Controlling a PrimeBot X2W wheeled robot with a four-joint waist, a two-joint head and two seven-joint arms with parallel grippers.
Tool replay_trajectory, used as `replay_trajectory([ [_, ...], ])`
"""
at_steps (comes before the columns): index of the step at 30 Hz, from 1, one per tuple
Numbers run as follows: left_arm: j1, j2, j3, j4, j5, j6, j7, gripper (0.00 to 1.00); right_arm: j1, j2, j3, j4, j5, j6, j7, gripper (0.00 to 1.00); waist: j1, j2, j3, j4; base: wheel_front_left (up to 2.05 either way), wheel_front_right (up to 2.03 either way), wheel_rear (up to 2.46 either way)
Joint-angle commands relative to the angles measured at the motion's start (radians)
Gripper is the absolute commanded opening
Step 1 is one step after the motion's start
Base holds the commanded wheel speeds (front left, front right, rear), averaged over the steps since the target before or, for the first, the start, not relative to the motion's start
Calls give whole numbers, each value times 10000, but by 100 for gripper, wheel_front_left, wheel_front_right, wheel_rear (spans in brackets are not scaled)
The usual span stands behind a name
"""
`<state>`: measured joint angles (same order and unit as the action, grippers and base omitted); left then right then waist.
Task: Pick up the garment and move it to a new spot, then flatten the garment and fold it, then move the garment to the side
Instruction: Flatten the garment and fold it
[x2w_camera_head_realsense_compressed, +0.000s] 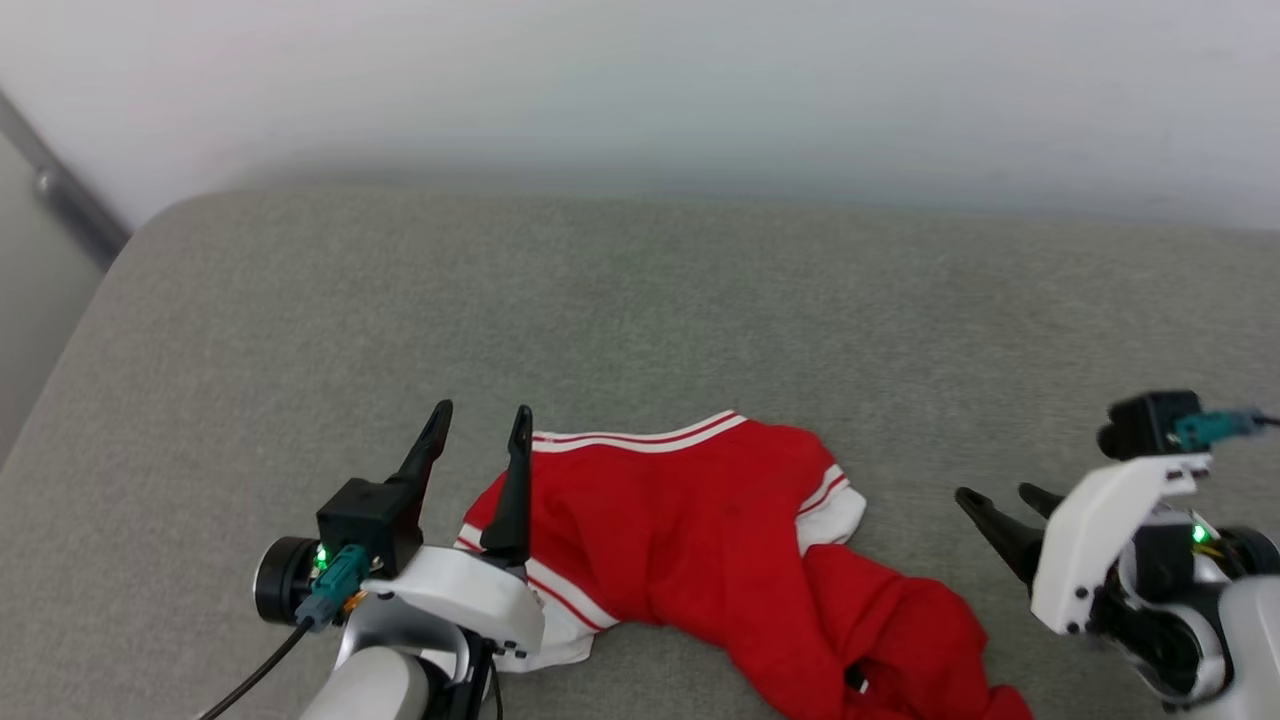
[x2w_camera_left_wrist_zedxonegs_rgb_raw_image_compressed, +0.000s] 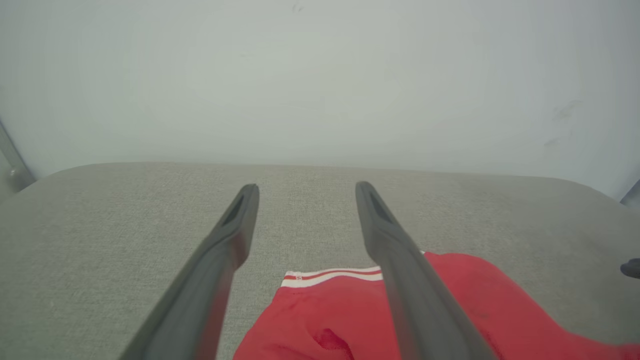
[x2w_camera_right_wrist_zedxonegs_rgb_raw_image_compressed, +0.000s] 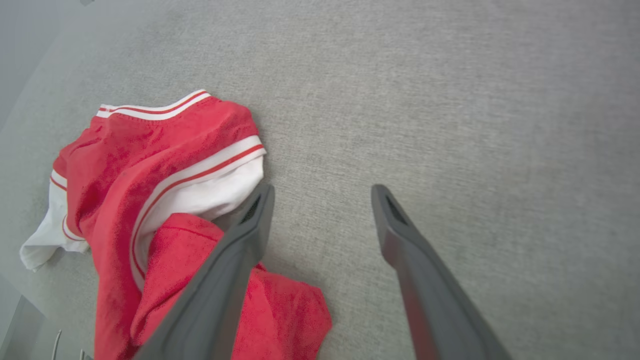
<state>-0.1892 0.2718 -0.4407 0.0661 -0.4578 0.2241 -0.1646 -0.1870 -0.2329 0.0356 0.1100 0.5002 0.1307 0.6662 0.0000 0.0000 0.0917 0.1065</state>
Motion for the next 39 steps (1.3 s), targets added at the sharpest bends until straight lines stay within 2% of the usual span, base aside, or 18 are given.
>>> replay_trajectory([
  [1,-211,-68,-38,25,68,-52,-92,100,-502,-119,252,225,110,1,367,100,0,0,507,464,0,0,0],
  [8,-739,-424,-245,320,113,-207,-342,100,-1806,-241,1361,1274,517,-1,1891,100,0,0,1227,1053,0,0,0],
  [17,-938,-583,-295,737,51,-274,-522,100,-1993,-330,2216,2320,658,-2,2560,100,0,0,1569,1273,0,0,0],
  [18,-964,-598,-308,776,46,-280,-548,100,-2015,-334,2273,2374,737,-4,2562,39,0,0,1576,1284,0,0,0],
  [19,-983,-608,-306,814,43,-277,-573,100,-2079,-331,2301,2357,821,-2,2492,0,0,0,1576,1283,0,0,0],
  [25,-964,-580,-263,974,-5,-243,-641,100,-2940,-943,2398,1615,525,-1,1431,0,0,0,1406,1097,0,0,0],
  [31,-799,-511,-226,1052,-77,-223,-673,100,-3326,-1636,1992,1118,263,-2,1314,0,0,0,1156,736,0,0,0],
  [36,-727,-468,-225,1036,-105,-219,-677,100,-2959,-2155,710,758,-137,-2,1713,0,0,0,1085,475,0,0,0],
  [37,-718,-456,-226,1029,-113,-216,-679,100,-2794,-2173,361,776,-205,-1,1807,0,0,0,1084,440,0,0,0],
  [38,-724,-439,-264,1021,-126,-235,-648,100,-2296,-2105,-579,923,-388,-1,1898,0,0,0,1117,371,0,0,0],
  [39,-735,-431,-280,1022,-129,-238,-618,100,-2142,-1966,-838,1001,-430,-1,1829,0,0,0,1149,346,0,0,0],
])
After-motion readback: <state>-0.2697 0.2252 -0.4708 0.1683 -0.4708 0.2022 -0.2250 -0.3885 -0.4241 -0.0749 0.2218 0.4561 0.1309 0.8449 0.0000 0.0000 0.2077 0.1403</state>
